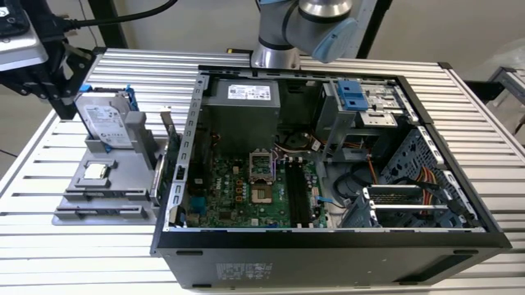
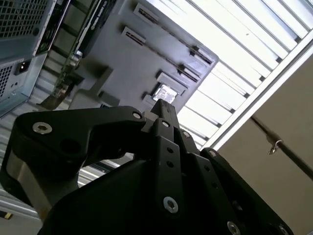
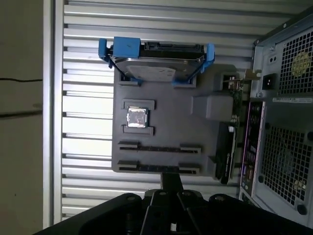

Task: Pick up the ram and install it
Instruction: 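Reach for the ram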

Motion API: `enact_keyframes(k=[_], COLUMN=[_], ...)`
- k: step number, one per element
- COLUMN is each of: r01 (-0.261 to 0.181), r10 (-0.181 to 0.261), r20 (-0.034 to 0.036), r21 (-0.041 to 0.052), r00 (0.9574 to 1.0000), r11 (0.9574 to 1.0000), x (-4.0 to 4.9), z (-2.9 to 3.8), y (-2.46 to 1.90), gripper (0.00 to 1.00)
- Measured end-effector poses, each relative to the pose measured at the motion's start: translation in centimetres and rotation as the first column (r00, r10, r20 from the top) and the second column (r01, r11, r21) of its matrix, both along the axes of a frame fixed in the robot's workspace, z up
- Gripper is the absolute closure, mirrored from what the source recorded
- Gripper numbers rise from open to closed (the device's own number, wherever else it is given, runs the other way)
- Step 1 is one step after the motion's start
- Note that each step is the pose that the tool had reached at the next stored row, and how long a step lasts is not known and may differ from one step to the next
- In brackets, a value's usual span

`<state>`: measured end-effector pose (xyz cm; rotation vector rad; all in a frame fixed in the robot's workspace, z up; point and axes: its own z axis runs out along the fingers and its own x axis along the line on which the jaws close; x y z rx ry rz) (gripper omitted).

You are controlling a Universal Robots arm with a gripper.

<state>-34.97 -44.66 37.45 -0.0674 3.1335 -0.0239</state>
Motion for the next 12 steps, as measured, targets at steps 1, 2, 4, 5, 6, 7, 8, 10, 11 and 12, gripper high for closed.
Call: enact_keyframes(k=[1,2,4,5,6,7,8,10,11,12], r01=[-0.001,-0.001,-0.004,-0.006,-0.008,-0.011,-0.013,-0.015,-0.019,-0.022], r10=[0.001,0.001,0.004,0.006,0.008,0.011,0.013,0.015,0.019,0.022], r20=[-0.0001,-0.0002,-0.0001,-0.0002,-0.0001,0.0,0.0001,0.0,-0.0001,-0.0001], r21=[0.0093,0.0172,0.0267,0.0288,0.0292,0.0293,0.0294,0.0293,0.0293,0.0293], r00=[1.0,1.0,1.0,1.0,1.0,0.9999,0.9999,0.9999,0.9998,0.9998], r11=[1.0,0.9999,0.9996,0.9996,0.9995,0.9995,0.9995,0.9995,0.9994,0.9993], x=[0.0,0.0,0.0,0.0,0.0,0.0,0.0,0.0,0.0,0.0], z=[0.0,0.0,0.0,0.01,0.01,0.0,-0.01,0.0,0.0,0.0], y=[0.0,0.0,0.0,0.01,0.01,0.0,-0.01,-0.03,-0.26,-0.36], gripper=[1.0,1.0,1.0,1.0,1.0,1.0,1.0,1.0,1.0,1.0])
